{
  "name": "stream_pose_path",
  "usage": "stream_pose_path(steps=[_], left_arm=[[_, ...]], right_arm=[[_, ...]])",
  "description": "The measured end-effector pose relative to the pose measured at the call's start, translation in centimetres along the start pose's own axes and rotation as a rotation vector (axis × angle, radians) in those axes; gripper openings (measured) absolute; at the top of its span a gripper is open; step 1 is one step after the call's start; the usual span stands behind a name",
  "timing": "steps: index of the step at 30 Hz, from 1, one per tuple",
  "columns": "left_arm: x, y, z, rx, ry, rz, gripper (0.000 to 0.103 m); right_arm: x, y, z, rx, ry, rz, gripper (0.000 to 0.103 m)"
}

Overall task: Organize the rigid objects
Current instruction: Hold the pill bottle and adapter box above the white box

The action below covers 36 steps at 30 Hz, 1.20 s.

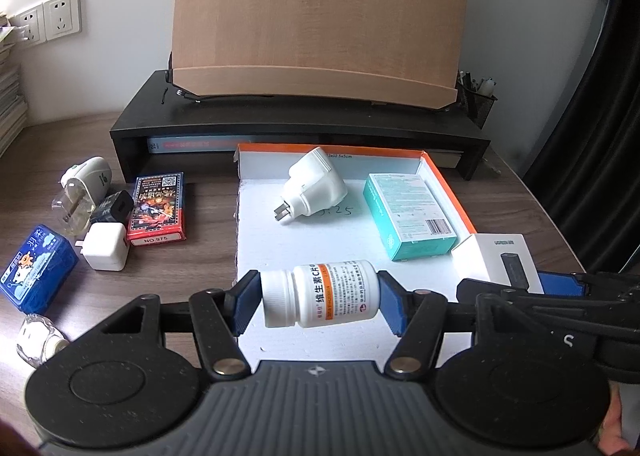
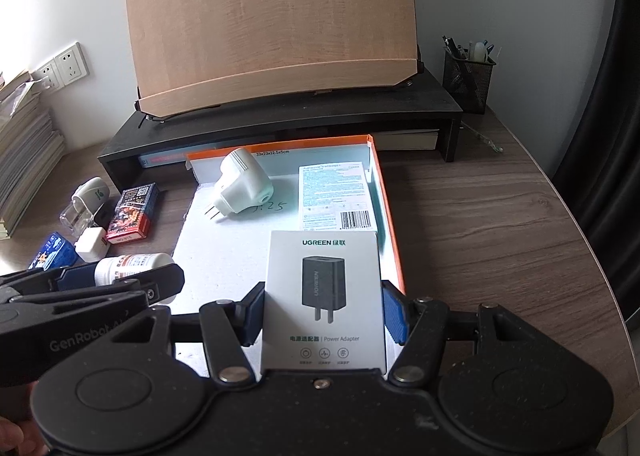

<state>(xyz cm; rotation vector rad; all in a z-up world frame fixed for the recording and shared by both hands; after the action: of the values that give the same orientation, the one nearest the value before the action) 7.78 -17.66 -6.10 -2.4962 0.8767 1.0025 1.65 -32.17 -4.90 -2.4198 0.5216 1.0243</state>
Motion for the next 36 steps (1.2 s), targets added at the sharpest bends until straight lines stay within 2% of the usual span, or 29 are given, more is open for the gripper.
stream_pose_path(steps=[36], left_arm=[[0.45, -0.42, -0.19, 0.003, 0.003, -0.002, 0.063]], right_arm=[[0.96, -0.72, -0.69, -0.004, -0.006, -0.001, 0.071]])
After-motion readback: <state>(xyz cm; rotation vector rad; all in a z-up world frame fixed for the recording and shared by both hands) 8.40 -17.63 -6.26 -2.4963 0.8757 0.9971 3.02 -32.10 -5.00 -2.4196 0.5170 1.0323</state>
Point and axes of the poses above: each gripper's, at about its wrist camera, not at the fingertips, and x roughly the way its jaws point, y to its right, z to its underside, the point moved 8 cm from there along x, roughly the way its jaws point, and after that the axes turned 13 degrees about x, right-handed, at the moved point
